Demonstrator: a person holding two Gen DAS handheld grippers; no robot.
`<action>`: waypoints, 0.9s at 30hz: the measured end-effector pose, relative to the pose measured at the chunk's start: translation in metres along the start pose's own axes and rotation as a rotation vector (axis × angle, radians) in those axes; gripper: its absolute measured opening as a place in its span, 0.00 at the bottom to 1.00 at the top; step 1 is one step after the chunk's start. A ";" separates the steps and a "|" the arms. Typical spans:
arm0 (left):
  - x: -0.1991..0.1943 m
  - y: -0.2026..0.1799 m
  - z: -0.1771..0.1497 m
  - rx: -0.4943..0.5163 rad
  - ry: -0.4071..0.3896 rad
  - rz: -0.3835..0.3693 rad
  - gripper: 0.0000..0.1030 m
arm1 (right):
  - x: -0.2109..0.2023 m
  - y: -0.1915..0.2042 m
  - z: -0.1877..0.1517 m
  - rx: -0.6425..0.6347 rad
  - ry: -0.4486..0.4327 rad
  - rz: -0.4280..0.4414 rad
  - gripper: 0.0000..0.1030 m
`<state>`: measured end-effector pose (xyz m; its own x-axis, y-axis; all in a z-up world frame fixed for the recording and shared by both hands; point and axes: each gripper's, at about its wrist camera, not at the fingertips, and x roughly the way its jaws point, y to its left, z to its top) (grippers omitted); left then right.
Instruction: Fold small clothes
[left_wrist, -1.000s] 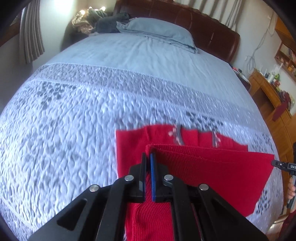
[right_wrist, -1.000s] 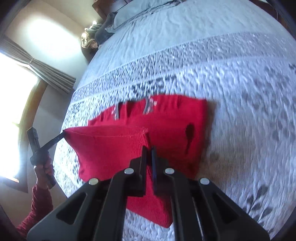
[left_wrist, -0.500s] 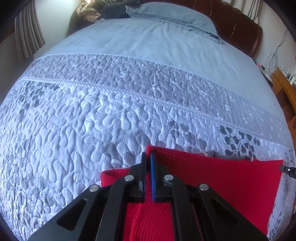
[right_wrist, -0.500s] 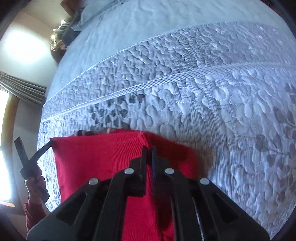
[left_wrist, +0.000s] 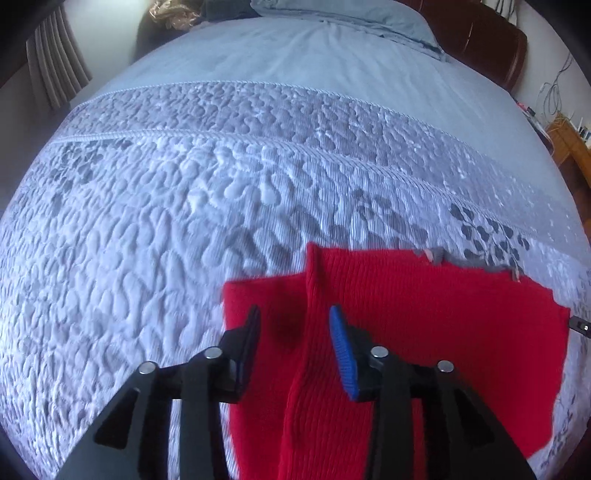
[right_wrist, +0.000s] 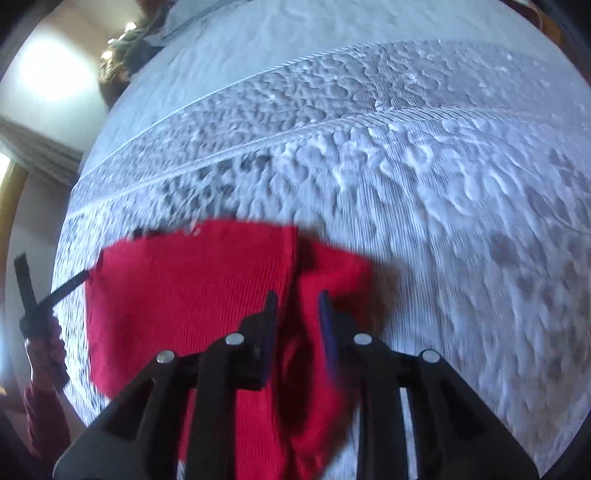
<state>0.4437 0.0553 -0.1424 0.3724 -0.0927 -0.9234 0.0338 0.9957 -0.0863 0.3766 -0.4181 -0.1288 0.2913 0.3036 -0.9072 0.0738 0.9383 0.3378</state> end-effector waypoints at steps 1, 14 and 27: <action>-0.010 0.003 -0.013 0.008 0.021 -0.013 0.42 | -0.008 0.002 -0.013 -0.018 0.007 0.013 0.30; -0.040 0.006 -0.148 0.068 0.139 -0.009 0.43 | -0.010 0.014 -0.151 -0.053 0.165 0.152 0.31; -0.034 0.005 -0.153 0.090 0.171 -0.001 0.13 | -0.030 0.008 -0.162 -0.062 0.183 0.110 0.03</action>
<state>0.2888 0.0637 -0.1686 0.2093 -0.0848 -0.9742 0.1196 0.9910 -0.0606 0.2139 -0.3926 -0.1393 0.1157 0.4245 -0.8980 -0.0092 0.9045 0.4264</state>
